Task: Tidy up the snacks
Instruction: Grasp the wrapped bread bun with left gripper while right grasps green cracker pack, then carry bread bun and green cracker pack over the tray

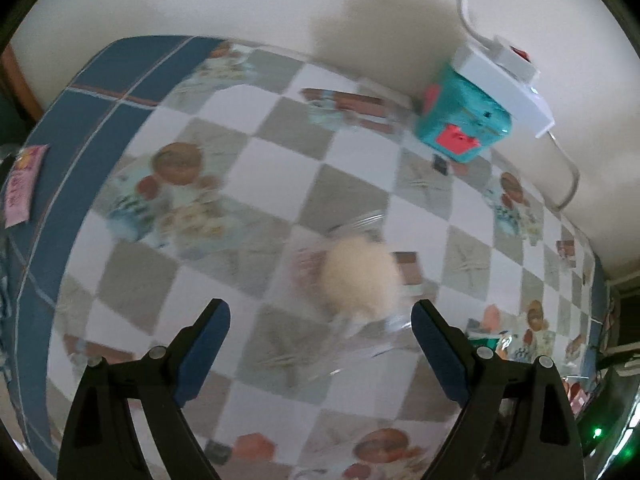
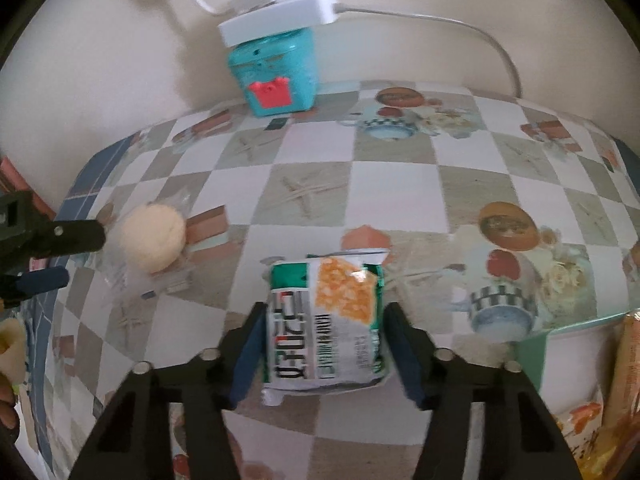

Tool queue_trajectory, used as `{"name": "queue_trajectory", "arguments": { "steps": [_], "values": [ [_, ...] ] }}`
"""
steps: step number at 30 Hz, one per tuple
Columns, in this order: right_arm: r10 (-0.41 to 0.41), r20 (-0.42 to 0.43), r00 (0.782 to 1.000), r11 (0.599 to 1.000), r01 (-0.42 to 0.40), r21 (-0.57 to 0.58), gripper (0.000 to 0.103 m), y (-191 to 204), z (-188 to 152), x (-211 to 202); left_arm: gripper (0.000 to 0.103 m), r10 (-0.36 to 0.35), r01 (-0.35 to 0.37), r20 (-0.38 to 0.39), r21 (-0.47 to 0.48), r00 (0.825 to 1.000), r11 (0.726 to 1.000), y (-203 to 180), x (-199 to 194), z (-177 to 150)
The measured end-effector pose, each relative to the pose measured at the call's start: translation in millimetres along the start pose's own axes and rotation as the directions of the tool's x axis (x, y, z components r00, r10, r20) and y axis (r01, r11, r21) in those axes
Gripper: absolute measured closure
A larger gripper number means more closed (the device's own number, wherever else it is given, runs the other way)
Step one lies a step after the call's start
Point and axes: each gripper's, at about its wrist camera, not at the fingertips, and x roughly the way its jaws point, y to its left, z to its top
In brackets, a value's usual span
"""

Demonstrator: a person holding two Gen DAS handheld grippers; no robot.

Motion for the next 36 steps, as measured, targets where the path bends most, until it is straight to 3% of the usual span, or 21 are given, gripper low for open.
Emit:
{"name": "queue_trajectory", "arguments": {
  "steps": [8,9,12,16,26,36],
  "values": [
    [0.011,0.000,1.000,1.000,-0.011,0.005,0.049,-7.9,0.0,-4.0,0.012,0.043,-0.043,-0.012,0.012,0.999,0.999,-25.3,22.9,6.4],
    [0.011,0.001,1.000,1.000,-0.011,0.007,0.049,-8.4,0.2,-4.3,0.015,0.046,-0.046,-0.015,0.010,0.999,0.999,-26.3,24.2,5.8],
    [0.018,-0.002,1.000,1.000,-0.018,0.013,0.049,-9.9,0.5,-5.7,0.039,0.056,-0.056,-0.029,0.004,0.998,0.998,-30.2,31.2,3.8],
    [0.026,-0.004,1.000,1.000,-0.026,0.017,0.050,-11.8,-0.5,-7.7,0.050,0.055,-0.055,-0.012,0.013,0.998,0.998,-33.7,26.8,-3.1],
    [0.030,-0.004,1.000,0.999,-0.030,-0.010,0.050,-5.4,-3.9,-34.8,0.055,0.069,-0.070,-0.009,-0.069,0.998,0.995,-25.1,-4.4,-47.9],
    [0.024,0.040,0.999,0.999,-0.023,-0.025,0.050,-4.5,-13.4,-110.4,0.055,0.081,-0.075,0.045,-0.130,0.996,0.989,-35.5,-74.3,-101.7]
  ]
}}
